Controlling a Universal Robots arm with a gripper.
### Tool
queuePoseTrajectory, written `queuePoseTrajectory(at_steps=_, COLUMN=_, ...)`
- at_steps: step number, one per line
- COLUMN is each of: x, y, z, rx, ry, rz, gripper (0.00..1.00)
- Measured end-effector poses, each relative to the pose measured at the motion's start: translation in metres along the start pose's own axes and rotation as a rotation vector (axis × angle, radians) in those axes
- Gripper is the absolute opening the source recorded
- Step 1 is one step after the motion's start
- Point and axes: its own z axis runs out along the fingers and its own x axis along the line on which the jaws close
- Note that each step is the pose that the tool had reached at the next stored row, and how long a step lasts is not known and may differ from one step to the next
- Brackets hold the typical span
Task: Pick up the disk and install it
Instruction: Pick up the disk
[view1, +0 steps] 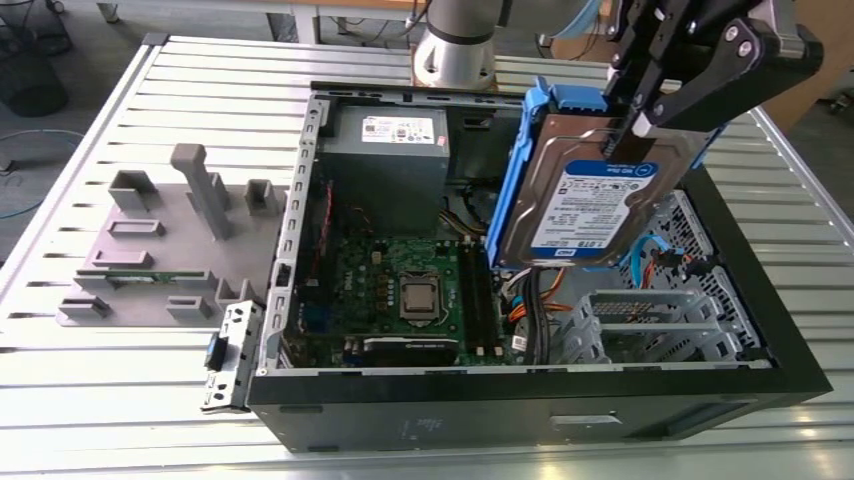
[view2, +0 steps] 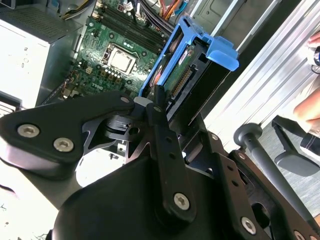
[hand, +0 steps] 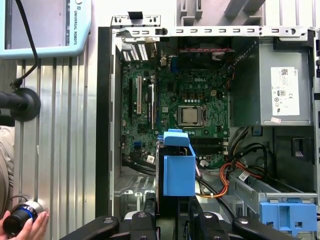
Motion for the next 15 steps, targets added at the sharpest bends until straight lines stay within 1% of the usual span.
queuePoseTrajectory(at_steps=6, x=-0.0002, y=-0.0087, z=0.0000, rx=-0.0001, ry=-0.0006, rz=0.000, gripper=0.35)
queuePoseTrajectory(at_steps=11, x=0.0019, y=-0.0114, z=0.0010, rx=-0.0001, ry=-0.0010, rz=0.000, gripper=0.35)
queuePoseTrajectory(at_steps=15, x=0.0072, y=-0.0123, z=0.0018, rx=-0.0001, ry=-0.0029, rz=0.000, gripper=0.35)
